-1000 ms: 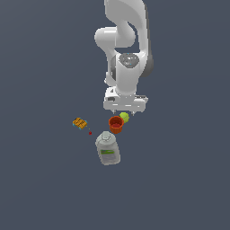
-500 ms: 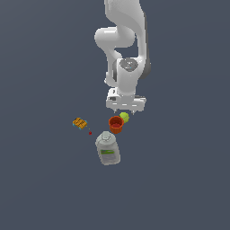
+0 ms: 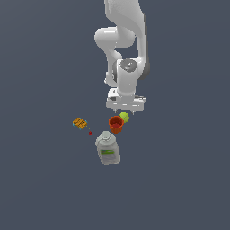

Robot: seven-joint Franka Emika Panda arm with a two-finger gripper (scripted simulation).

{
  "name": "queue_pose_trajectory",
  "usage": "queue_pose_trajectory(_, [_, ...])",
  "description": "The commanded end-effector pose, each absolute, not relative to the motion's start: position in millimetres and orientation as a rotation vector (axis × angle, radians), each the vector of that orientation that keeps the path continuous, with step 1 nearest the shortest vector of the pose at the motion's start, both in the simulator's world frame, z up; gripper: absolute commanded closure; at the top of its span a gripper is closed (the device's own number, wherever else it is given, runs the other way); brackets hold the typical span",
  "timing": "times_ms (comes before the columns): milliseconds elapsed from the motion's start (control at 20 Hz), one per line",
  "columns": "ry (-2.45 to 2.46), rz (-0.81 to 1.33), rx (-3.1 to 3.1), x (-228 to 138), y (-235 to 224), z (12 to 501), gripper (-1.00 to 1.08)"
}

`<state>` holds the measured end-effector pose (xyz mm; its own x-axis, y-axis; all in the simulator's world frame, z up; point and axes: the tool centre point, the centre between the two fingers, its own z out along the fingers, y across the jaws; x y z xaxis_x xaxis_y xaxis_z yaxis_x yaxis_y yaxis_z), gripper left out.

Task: Pick up a designated object from a clutter of objects.

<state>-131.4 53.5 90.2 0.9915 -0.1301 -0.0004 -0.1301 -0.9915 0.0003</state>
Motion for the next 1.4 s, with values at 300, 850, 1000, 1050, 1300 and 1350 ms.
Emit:
queue_pose_trajectory(300, [-0.205, -0.001, 3.135, -132.6, 53.7, 66.7, -0.92])
queue_pose_trajectory(850, [-0.206, 0.0, 3.135, -132.7, 53.7, 40.4, -0.92])
queue_pose_trajectory(1000, [-0.206, 0.0, 3.135, -132.3, 53.8, 41.1, -0.92])
queue_pose_trajectory(1050, [-0.206, 0.0, 3.135, -132.3, 53.8, 41.1, 1.08])
queue_pose_trajectory(1300, [-0.206, 0.0, 3.135, -132.3, 53.8, 41.1, 1.08])
queue_pose_trajectory(1350, [-0.206, 0.0, 3.135, -132.3, 53.8, 41.1, 1.08])
